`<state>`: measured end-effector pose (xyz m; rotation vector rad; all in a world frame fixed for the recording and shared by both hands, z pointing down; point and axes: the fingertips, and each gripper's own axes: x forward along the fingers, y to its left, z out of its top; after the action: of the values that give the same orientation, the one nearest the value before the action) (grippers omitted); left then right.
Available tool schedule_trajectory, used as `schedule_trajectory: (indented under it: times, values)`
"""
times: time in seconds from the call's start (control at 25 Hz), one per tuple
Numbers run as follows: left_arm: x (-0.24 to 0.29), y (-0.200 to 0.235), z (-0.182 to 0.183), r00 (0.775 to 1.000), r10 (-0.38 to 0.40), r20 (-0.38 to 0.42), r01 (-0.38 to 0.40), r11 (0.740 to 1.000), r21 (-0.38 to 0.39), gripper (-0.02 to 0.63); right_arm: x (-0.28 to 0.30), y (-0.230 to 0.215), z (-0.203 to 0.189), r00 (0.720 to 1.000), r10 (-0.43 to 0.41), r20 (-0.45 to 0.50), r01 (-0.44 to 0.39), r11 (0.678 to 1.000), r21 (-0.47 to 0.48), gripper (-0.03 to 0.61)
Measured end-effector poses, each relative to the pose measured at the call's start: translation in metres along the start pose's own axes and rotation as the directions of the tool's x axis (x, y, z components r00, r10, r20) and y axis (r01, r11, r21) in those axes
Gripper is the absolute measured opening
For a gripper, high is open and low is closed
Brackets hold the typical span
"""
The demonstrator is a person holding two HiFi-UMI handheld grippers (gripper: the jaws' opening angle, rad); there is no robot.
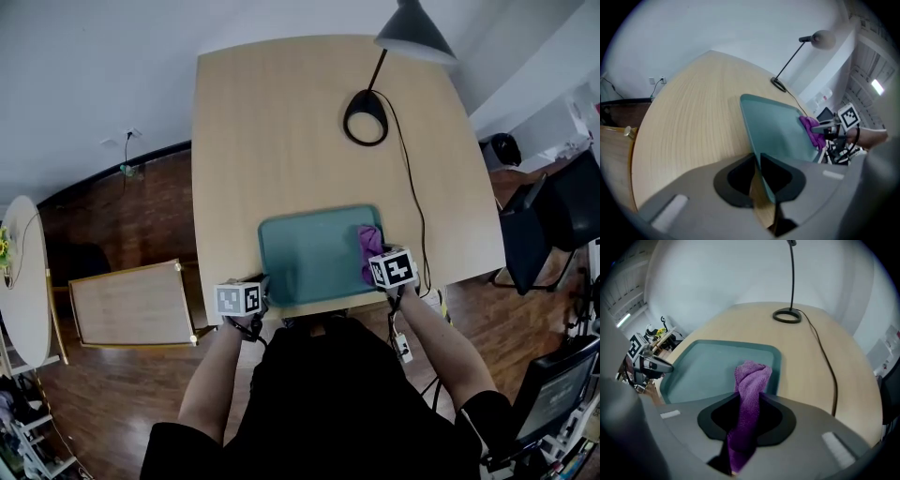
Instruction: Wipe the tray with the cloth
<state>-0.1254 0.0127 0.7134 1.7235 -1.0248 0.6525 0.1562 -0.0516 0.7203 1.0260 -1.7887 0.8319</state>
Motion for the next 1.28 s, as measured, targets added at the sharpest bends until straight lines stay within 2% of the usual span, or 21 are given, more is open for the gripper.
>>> schedule_trajectory:
  times: [0.16, 0.28, 0.44, 0.64, 0.76, 0.96, 1.16, 1.28]
  values:
    - [0.000, 0.008, -0.003, 1.000, 0.010, -0.007, -0.010, 1.000, -0.003, 0.064, -0.005, -0.017, -0.007, 1.000, 0.008, 0.017, -0.008, 1.000, 0.003, 0.089]
    - [-0.001, 0.007, -0.001, 1.000, 0.010, -0.012, -0.010, 1.000, -0.009, 0.064, -0.007, -0.009, 0.000, 1.000, 0.007, 0.022, -0.006, 1.000, -0.020, 0.089]
    - [-0.002, 0.012, -0.002, 1.000, -0.006, -0.008, 0.006, 0.999, -0.035, 0.061, 0.003, 0.034, 0.002, 0.999, 0.052, 0.001, -0.052, 0.999, -0.016, 0.087]
    - [-0.001, 0.000, 0.004, 1.000, -0.018, 0.003, 0.018, 0.999, -0.041, 0.060, 0.005, 0.107, 0.016, 0.989, 0.150, 0.005, -0.149, 0.985, -0.086, 0.087]
    - [0.000, -0.010, 0.006, 1.000, -0.024, 0.003, 0.024, 0.999, -0.045, 0.060, 0.009, 0.152, 0.020, 0.977, 0.215, -0.012, -0.215, 0.973, -0.088, 0.089]
    - [0.000, -0.026, 0.011, 0.998, -0.059, 0.021, 0.061, 0.993, -0.101, 0.057, 0.014, 0.219, 0.031, 0.952, 0.304, -0.016, -0.305, 0.951, -0.054, 0.089]
    - [-0.002, -0.006, 0.007, 0.994, -0.100, 0.052, 0.108, 0.979, -0.170, 0.051, 0.035, 0.258, 0.035, 0.956, 0.294, 0.006, -0.294, 0.954, 0.064, 0.086]
    - [-0.003, -0.002, 0.006, 0.994, -0.091, 0.062, 0.100, 0.983, -0.155, 0.052, 0.033, 0.262, 0.037, 0.956, 0.291, 0.034, -0.292, 0.955, 0.055, 0.086]
